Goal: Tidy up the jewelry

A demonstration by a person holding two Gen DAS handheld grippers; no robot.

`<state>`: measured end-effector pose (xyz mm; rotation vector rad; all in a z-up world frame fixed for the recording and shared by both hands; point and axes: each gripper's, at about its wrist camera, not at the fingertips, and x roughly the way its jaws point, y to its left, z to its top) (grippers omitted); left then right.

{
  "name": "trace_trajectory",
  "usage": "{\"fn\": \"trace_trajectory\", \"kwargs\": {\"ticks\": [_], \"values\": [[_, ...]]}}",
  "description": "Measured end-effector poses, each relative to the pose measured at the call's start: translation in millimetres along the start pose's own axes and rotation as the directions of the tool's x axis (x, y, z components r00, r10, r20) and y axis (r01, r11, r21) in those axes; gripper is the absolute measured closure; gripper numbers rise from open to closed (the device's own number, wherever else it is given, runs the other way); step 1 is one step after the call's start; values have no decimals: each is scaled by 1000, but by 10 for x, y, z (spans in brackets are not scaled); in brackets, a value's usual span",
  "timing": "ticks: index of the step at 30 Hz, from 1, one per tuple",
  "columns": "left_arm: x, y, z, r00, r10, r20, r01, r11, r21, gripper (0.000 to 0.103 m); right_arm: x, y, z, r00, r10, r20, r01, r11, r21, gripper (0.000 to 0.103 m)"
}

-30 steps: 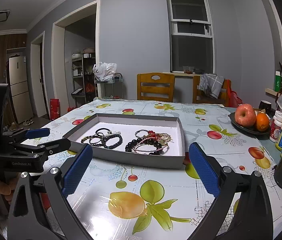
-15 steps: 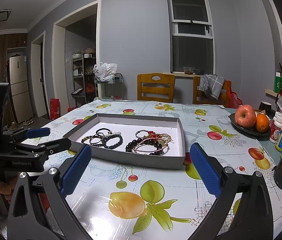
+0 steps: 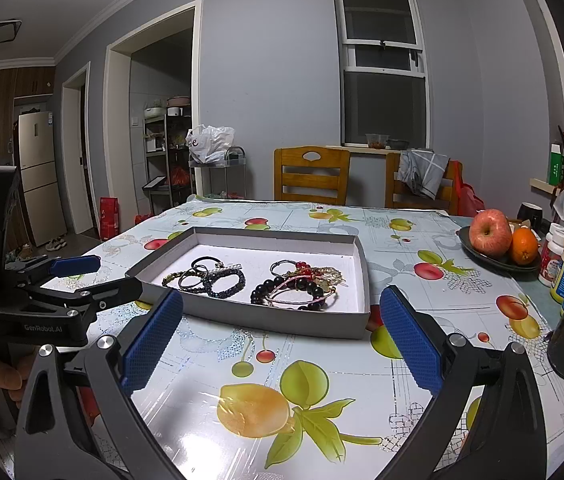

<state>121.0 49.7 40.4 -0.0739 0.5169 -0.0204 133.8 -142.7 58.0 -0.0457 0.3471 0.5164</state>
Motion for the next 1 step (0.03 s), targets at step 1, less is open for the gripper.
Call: {"fn": "trace_trajectory", "kwargs": {"ticks": [1], "values": [[0,3,-4,1000,0,0,0,1000,0,5,0,0,0,1000,0,0,0,1000,0,6]]}}
